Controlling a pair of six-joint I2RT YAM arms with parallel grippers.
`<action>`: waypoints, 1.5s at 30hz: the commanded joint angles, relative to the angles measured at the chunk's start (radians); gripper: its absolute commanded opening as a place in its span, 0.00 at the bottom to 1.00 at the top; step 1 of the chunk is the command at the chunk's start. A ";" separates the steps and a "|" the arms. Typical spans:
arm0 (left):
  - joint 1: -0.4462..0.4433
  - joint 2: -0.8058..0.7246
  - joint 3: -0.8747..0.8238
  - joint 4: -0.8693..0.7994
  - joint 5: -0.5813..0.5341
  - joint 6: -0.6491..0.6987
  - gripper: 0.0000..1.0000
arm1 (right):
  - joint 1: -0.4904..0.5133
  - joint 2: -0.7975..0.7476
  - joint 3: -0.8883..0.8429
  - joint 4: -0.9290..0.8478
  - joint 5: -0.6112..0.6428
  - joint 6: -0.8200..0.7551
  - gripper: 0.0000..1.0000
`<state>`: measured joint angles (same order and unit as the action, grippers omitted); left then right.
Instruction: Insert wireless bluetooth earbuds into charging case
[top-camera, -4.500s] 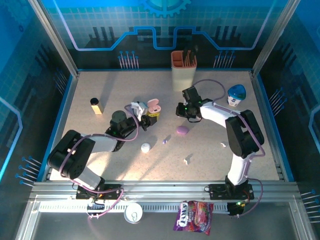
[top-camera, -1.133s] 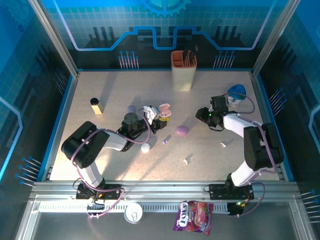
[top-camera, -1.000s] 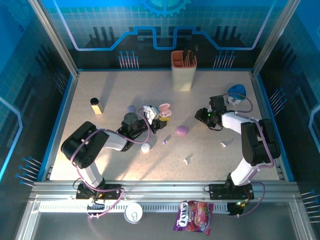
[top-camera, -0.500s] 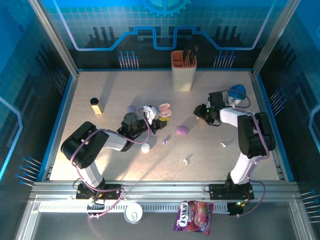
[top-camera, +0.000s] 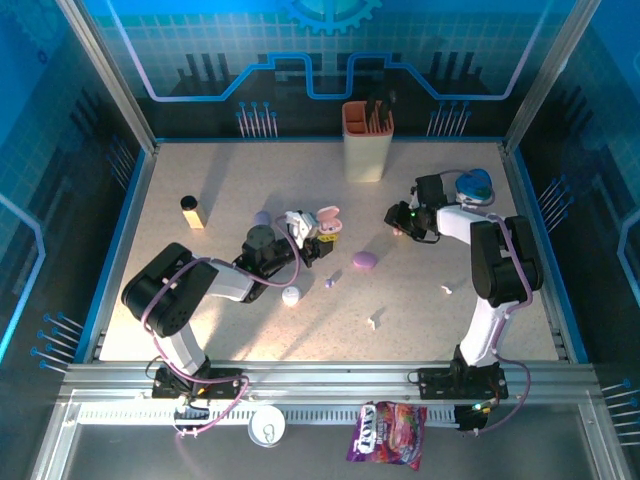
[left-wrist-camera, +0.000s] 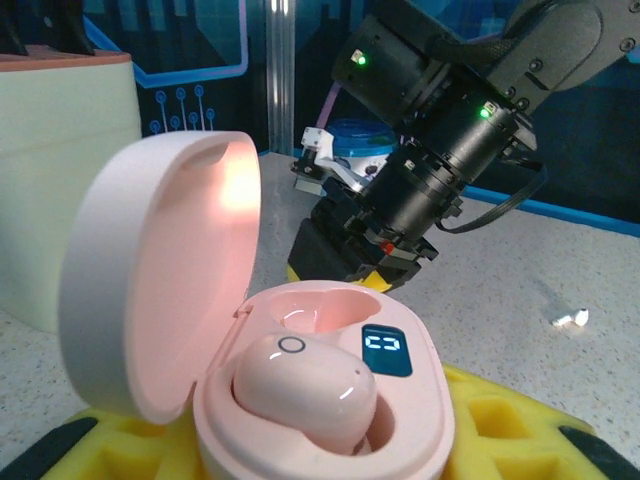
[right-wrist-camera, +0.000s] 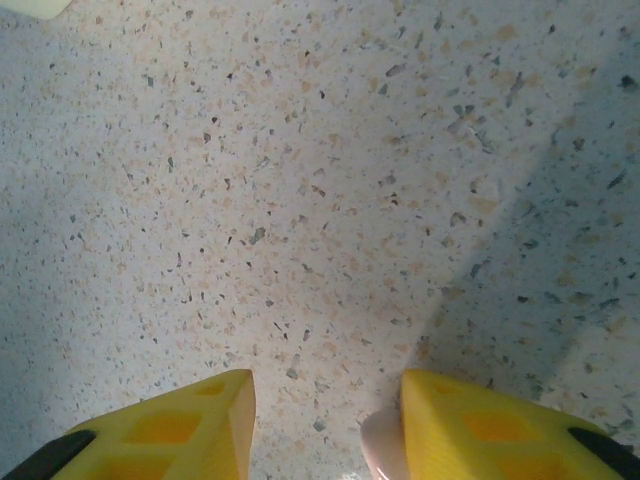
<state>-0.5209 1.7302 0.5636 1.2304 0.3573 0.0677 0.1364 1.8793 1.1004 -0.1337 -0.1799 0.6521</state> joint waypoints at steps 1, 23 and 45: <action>0.027 0.019 -0.027 0.105 0.021 -0.055 0.22 | 0.000 -0.016 0.043 -0.093 0.054 -0.080 0.44; 0.139 -0.040 -0.126 0.158 0.015 -0.068 0.22 | 0.283 0.194 0.477 -0.718 0.781 -0.414 0.41; 0.141 -0.026 -0.126 0.170 0.023 -0.075 0.22 | 0.295 0.326 0.552 -0.782 0.764 -0.432 0.32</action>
<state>-0.3878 1.7172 0.4404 1.3529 0.3573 -0.0010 0.4206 2.1818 1.6299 -0.8829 0.5694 0.2287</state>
